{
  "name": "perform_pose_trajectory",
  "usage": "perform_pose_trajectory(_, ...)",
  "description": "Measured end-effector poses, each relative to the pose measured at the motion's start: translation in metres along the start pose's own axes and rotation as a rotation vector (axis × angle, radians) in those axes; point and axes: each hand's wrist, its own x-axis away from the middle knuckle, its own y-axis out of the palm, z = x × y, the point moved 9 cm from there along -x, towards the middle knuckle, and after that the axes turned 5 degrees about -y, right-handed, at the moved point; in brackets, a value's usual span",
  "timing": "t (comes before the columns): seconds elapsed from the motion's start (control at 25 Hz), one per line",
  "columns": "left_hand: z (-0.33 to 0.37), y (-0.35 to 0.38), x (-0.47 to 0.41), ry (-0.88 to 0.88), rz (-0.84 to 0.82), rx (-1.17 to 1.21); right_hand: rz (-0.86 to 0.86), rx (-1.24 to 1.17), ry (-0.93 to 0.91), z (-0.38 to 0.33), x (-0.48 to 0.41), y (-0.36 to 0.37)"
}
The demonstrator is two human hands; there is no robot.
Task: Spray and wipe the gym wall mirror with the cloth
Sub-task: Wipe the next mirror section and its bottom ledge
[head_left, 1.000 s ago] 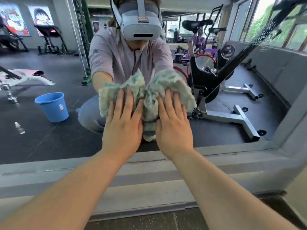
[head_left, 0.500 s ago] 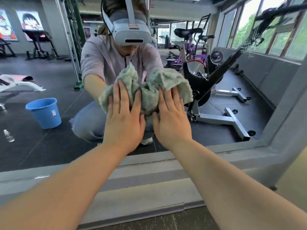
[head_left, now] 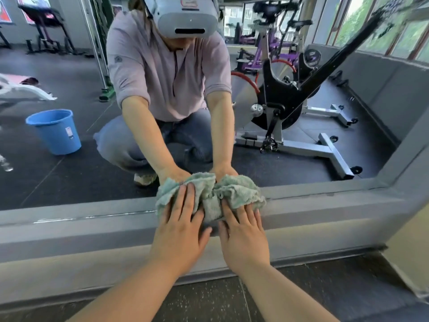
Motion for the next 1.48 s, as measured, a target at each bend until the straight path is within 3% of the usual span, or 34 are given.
perform_pose_trajectory(0.2, 0.001, -0.006, -0.001, -0.016, 0.052, -0.003, 0.031, -0.019, 0.042, -0.011, -0.01, -0.015)
perform_pose_trajectory(0.36, 0.002, -0.072, -0.071, -0.023, 0.249, 0.019, 0.289, -0.09, -0.014, -0.021, -0.046, -0.095)
perform_pose_trajectory(0.52, -0.01, -0.147, -0.136, -0.077, 0.398, 0.054, 0.42, -0.083, 0.041, -0.029, -0.079, -0.19)
perform_pose_trajectory(0.92, -0.006, -0.394, -0.332, -0.047, 0.713, -0.066, 0.683, -0.03, 0.002, -0.077, -0.161, -0.501)
perform_pose_trajectory(1.04, -0.009, -0.515, -0.438, 0.009, 0.693, -0.1, 0.726, -0.054, 0.013, -0.106, -0.208, -0.652)
perform_pose_trajectory(1.12, -0.01, -0.561, -0.463, -0.023, 0.724, -0.125, 0.754, -0.029, 0.043, -0.11, -0.215, -0.698)
perform_pose_trajectory(1.24, -0.012, -0.684, -0.566, -0.024, 0.636, -0.14, 0.746, -0.093, 0.081, -0.132, -0.255, -0.842)
perform_pose_trajectory(1.32, -0.018, -0.724, -0.593, -0.047, 0.631, -0.143, 0.744, -0.102, 0.123, -0.137, -0.267, -0.881)
perform_pose_trajectory(1.48, -0.009, -0.842, -0.682, -0.03, 0.6, -0.199, 0.813, -0.123, 0.096, -0.161, -0.296, -1.028)
